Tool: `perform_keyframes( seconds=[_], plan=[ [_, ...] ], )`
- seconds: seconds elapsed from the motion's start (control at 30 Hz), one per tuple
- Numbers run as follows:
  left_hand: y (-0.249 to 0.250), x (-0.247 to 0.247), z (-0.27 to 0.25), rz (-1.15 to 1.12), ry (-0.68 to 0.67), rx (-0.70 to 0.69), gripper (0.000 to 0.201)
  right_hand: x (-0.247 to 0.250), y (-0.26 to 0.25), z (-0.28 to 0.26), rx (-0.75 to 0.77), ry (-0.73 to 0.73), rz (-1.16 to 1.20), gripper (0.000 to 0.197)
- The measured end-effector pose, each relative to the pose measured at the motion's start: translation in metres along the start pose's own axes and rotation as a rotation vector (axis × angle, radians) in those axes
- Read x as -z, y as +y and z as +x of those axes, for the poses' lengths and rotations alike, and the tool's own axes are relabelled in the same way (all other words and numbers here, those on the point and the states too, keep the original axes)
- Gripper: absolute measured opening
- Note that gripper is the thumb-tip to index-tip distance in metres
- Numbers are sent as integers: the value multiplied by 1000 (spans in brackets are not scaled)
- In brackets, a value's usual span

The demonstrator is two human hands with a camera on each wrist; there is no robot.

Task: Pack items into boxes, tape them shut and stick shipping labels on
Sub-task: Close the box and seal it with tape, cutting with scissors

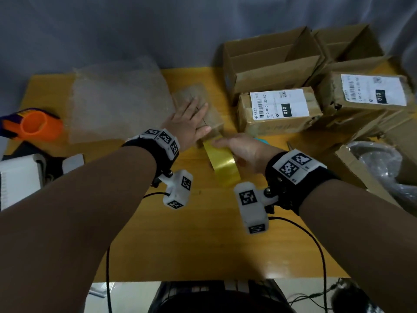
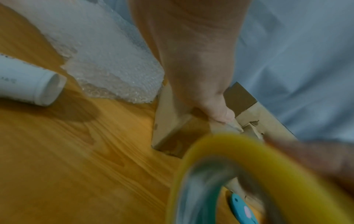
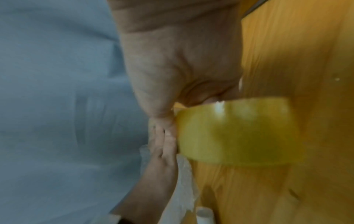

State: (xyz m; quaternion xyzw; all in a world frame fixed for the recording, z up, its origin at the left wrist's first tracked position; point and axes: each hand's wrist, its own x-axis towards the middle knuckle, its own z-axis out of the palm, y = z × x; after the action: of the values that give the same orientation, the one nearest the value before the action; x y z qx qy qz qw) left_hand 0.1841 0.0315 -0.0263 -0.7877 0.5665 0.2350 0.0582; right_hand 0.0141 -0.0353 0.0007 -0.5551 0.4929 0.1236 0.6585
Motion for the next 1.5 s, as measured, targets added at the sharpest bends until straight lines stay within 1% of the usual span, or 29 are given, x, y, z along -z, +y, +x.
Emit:
perform_keyframes(
  seconds=[0.07,0.1,0.13,0.2,0.3,0.37,0.43,0.47,0.53,0.6,0.73,0.83,0.93,1.0,1.07,1.1,1.17,1.2,1.27,1.3,1.33,1.37,1.4,1.43,1.47,1.5],
  plan=[
    [0,0,0,-15,8,-8,65,3,5,0,-63,19,-30,23],
    [0,1,0,-13,11,-10,65,3,6,-1,-101,32,-17,24],
    [1,2,-1,-9,13,-6,65,2,6,-2,-130,34,7,28],
    [5,4,-2,41,23,12,68,-1,6,0,-142,30,25,43],
    [16,8,0,205,63,35,75,-5,6,-2,-126,29,35,54],
    [20,12,4,263,71,49,79,-2,8,-2,-110,-10,-3,62],
    [22,13,6,282,92,39,82,4,10,-2,-93,-79,-69,70],
    [23,12,6,286,100,31,83,8,10,-2,-90,-122,-98,69],
    [23,11,7,300,116,22,87,13,7,-2,-79,-181,-138,59],
    [23,11,8,332,123,21,89,15,3,-1,-61,-185,-163,53],
    [24,12,7,370,66,18,83,12,0,2,-54,-147,-189,59],
    [17,10,4,379,46,-19,76,12,1,5,-52,-141,-188,67],
    [7,8,5,376,74,-67,72,12,4,6,-44,-196,-180,83],
    [4,8,5,352,64,-70,70,10,7,6,-34,-238,-136,93],
    [3,9,2,260,67,-77,64,7,8,5,-28,-245,-93,92],
    [3,11,-1,167,83,-84,60,7,8,4,-29,-235,-83,86],
    [0,14,-9,-39,150,-86,53,6,7,3,-35,-215,-108,69],
    [0,16,-15,-108,217,-59,48,6,6,1,-36,-214,-127,61],
    [1,19,-24,-220,384,87,39,7,6,-3,-39,-231,-136,55],
    [3,20,-30,-284,388,170,37,7,5,-6,-38,-244,-128,53],
    [7,20,-37,-371,292,231,40,7,5,-9,-33,-253,-114,51],
    [12,17,-42,-507,135,279,43,6,5,-11,-29,-256,-93,49],
    [19,12,-47,-693,-35,340,47,5,6,-13,-26,-252,-68,48],
    [29,9,-52,-873,-159,414,53,4,6,-15,-21,-246,-49,47],
    [38,6,-56,-997,-213,481,63,3,7,-15,-17,-239,-40,47],
    [46,4,-55,-1064,-206,531,72,3,8,-16,-14,-237,-38,46]
  ],
)
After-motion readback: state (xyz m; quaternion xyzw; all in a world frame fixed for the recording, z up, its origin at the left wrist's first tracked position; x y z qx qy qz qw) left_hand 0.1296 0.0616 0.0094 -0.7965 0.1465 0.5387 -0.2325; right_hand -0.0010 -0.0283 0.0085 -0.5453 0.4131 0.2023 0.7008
